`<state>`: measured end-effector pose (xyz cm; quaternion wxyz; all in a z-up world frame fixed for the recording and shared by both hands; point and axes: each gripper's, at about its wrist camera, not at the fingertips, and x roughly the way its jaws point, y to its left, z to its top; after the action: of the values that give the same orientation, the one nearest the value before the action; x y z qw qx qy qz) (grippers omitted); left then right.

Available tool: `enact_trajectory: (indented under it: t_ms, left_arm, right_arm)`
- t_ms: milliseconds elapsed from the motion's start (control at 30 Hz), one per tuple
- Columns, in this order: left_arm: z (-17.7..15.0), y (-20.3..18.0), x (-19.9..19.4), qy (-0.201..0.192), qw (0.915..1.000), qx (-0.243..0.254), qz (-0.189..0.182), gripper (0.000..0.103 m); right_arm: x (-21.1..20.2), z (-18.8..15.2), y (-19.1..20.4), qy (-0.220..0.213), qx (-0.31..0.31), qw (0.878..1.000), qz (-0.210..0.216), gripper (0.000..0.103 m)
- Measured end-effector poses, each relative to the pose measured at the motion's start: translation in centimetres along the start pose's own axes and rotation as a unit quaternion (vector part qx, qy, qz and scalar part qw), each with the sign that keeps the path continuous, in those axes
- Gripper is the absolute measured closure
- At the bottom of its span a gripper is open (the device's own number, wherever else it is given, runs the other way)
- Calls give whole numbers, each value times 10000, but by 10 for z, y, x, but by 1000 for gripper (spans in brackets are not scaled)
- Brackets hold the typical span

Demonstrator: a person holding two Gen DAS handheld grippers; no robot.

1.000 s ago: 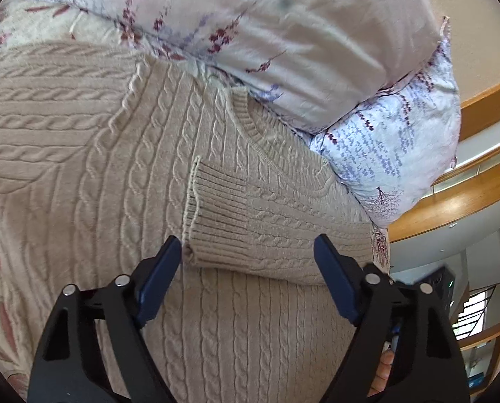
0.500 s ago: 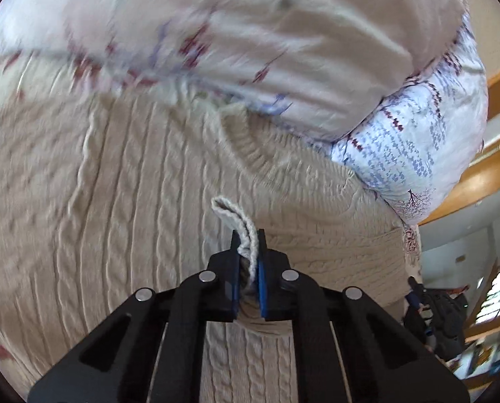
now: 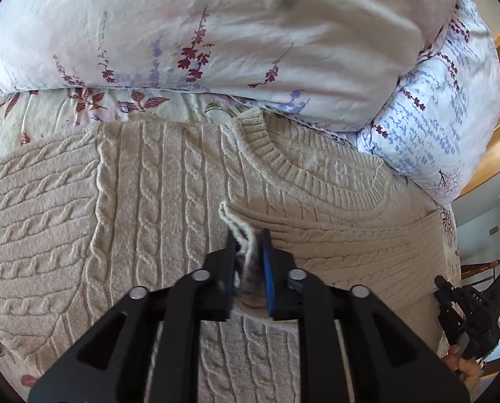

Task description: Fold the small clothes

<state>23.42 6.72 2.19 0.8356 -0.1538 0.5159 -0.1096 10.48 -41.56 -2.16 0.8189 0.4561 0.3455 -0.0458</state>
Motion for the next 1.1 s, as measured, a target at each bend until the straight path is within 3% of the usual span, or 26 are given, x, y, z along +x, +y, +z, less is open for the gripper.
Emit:
enact_trajectory:
  t_ms: [33, 67, 100, 233, 333, 433, 533, 667, 733, 833, 933, 1000, 1067, 1100]
  left_arm:
    - [-3, 1, -4, -15, 10000, -38, -26, 64]
    - [-8, 8, -14, -93, 9998, -127, -104, 52]
    - [-12, 16, -24, -179, 9994, -223, -180, 48]
    - [-34, 66, -71, -603, 9916, -1017, -529, 44]
    - [-58, 125, -105, -973, 9750, -1951, -432, 45]
    - [-84, 185, -133, -1316, 9466, -2933, -233, 46]
    - [-107, 236, -156, -1615, 9112, -3790, 16, 47]
    - [-123, 286, -178, -1964, 8698, -4526, 53, 47]
    - [-126, 302, -182, -2070, 8554, -4748, -2, 47]
    - [-128, 323, -183, -2201, 8334, -5065, -207, 53]
    - [-122, 333, -181, -2249, 8252, -5178, -213, 62]
    - [-122, 339, -180, -2329, 8144, -5308, -271, 80]
    - [-122, 345, -178, -2352, 8112, -5347, -271, 96]
    - [-122, 344, -177, -2362, 8105, -5351, -302, 96]
  right_arm:
    - [-3, -2, 5, 0, -146, 9998, -114, 74]
    - [-7, -5, 12, -34, -353, 9991, -247, 60]
    - [-11, -9, 16, -90, -526, 9980, -346, 51]
    - [-24, -23, 33, -283, -1223, 9904, -577, 46]
    - [-23, -27, 41, -222, -1434, 9877, -588, 46]
    - [-17, -31, 51, -152, -1519, 9866, -580, 46]
    - [-14, -37, 59, -32, -1638, 9850, -536, 46]
    - [-10, -47, 70, 113, -1805, 9823, -481, 45]
    - [-7, -52, 74, 188, -1861, 9812, -472, 43]
    - [-5, -59, 79, 271, -1939, 9795, -466, 42]
    - [-5, -63, 80, 331, -1972, 9787, -466, 41]
    - [-5, -65, 80, 360, -1976, 9785, -470, 40]
    - [-6, -65, 79, 373, -1973, 9785, -472, 40]
    - [-7, -65, 78, 376, -1969, 9786, -473, 39]
